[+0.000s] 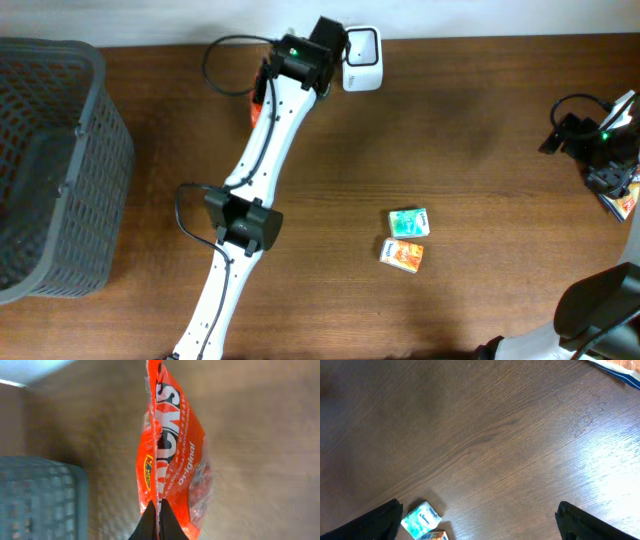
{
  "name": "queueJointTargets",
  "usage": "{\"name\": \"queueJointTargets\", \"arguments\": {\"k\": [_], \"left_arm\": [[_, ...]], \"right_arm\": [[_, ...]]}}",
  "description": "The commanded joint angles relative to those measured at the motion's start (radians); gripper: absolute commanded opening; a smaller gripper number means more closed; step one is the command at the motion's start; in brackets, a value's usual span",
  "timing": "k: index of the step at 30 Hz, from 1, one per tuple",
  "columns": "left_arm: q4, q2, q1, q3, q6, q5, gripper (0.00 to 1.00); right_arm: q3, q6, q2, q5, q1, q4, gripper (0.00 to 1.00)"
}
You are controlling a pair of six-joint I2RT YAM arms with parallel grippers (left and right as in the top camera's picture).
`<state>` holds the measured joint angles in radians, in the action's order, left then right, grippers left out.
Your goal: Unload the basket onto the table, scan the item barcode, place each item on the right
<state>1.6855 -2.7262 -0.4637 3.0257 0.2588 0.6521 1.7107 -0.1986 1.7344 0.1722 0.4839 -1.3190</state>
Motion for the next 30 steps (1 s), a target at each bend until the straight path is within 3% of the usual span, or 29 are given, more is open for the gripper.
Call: {"name": "queueJointTargets", "arguments": {"k": [1, 4, 8, 13, 16, 17, 18, 19, 22, 26, 27, 28, 29, 30], "left_arm": [[0.003, 0.023, -0.034, -0.156, 0.018, -0.111, 0.0], [0.003, 0.023, -0.097, -0.259, 0.018, -0.183, 0.0], [-0.002, 0.023, -0.173, -0.248, 0.017, -0.325, 0.0], [0.003, 0.023, -0.264, -0.18, 0.013, -0.344, 0.0], [0.003, 0.058, -0.288, -0.169, 0.001, -0.394, 0.05], [0.003, 0.076, -0.288, -0.169, 0.001, -0.419, 0.13], [0.003, 0.102, -0.286, -0.169, 0.001, -0.447, 0.72], [0.003, 0.118, -0.283, -0.169, -0.003, -0.451, 0.93], [0.003, 0.16, -0.253, -0.169, -0.002, -0.451, 0.98], [0.003, 0.208, -0.155, -0.169, -0.002, -0.502, 0.95], [0.003, 0.21, -0.122, -0.169, -0.002, -0.537, 0.84], [0.003, 0.209, -0.097, -0.172, -0.002, -0.565, 0.55], [0.003, 0.208, -0.063, -0.19, -0.002, -0.602, 0.39], [0.003, 0.208, -0.031, -0.229, -0.002, -0.642, 0.16]], "right_arm": [[0.0, 0.008, -0.01, -0.016, 0.0, 0.0, 0.99], [0.0, 0.008, -0.01, -0.016, 0.0, 0.0, 0.99], [0.0, 0.008, -0.01, -0.016, 0.0, 0.0, 0.99], [0.0, 0.008, -0.01, -0.016, 0.0, 0.0, 0.99], [0.0, 0.008, -0.01, -0.016, 0.0, 0.0, 0.99], [0.0, 0.008, -0.01, -0.016, 0.0, 0.0, 0.99], [0.0, 0.008, -0.01, -0.016, 0.0, 0.0, 0.99], [0.0, 0.008, -0.01, -0.016, 0.0, 0.0, 0.99], [0.0, 0.008, -0.01, -0.016, 0.0, 0.0, 0.99], [0.0, 0.008, -0.01, -0.016, 0.0, 0.0, 0.99], [0.0, 0.008, -0.01, -0.016, 0.0, 0.0, 0.98], [0.0, 0.008, -0.01, -0.016, 0.0, 0.0, 0.99], [0.0, 0.008, -0.01, -0.016, 0.0, 0.0, 0.99], [0.0, 0.008, -0.01, -0.016, 0.0, 0.0, 0.99]]}}
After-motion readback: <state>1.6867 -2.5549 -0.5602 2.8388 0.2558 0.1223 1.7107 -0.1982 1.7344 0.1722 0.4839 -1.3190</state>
